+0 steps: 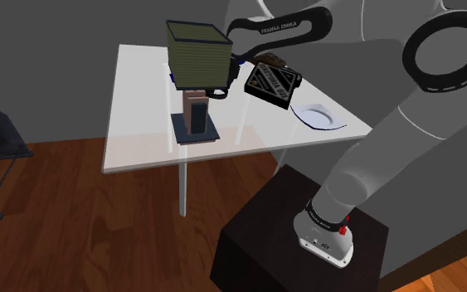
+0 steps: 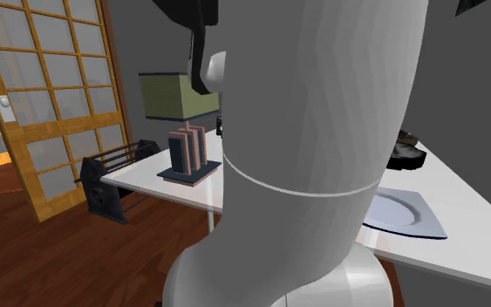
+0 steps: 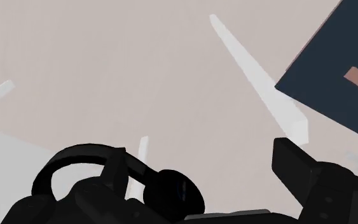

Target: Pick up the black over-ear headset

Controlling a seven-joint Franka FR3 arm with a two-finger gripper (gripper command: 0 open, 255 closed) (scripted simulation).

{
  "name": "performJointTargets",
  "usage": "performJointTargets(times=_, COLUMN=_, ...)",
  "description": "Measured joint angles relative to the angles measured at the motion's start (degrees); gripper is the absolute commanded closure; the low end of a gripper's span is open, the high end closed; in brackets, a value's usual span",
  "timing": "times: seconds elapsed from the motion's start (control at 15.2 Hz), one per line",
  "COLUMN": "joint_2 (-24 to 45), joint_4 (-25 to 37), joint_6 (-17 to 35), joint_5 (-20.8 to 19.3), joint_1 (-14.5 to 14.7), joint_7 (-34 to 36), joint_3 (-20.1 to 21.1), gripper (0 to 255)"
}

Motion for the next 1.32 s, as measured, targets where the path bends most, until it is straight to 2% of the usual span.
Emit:
performJointTargets(times=0.53, joint_2=15.0, joint_4=12.5, joint_6=6.9, joint_5=-2.5, joint_1=-0.9, joint_7=1.6, joint_3=-0.5, gripper=0)
performJointTargets(times=1.06, joint_2=18.1, joint_4=10.5, joint_6=12.4, joint_5=-3.5, joint_1=-0.9, joint_7=2.6, joint_3=-0.7, gripper=0)
performJointTargets(times=1.12, joint_2=18.4, joint_4=10.5, joint_6=12.6, joint_5=-3.5, joint_1=-0.9, joint_7=2.6, joint_3=-0.7, gripper=255)
performJointTargets(times=1.32, joint_2=18.6, joint_4=10.6, joint_6=12.8, joint_5=-3.5, joint_1=-0.9, joint_7=2.6, joint_3=-0.7, gripper=255)
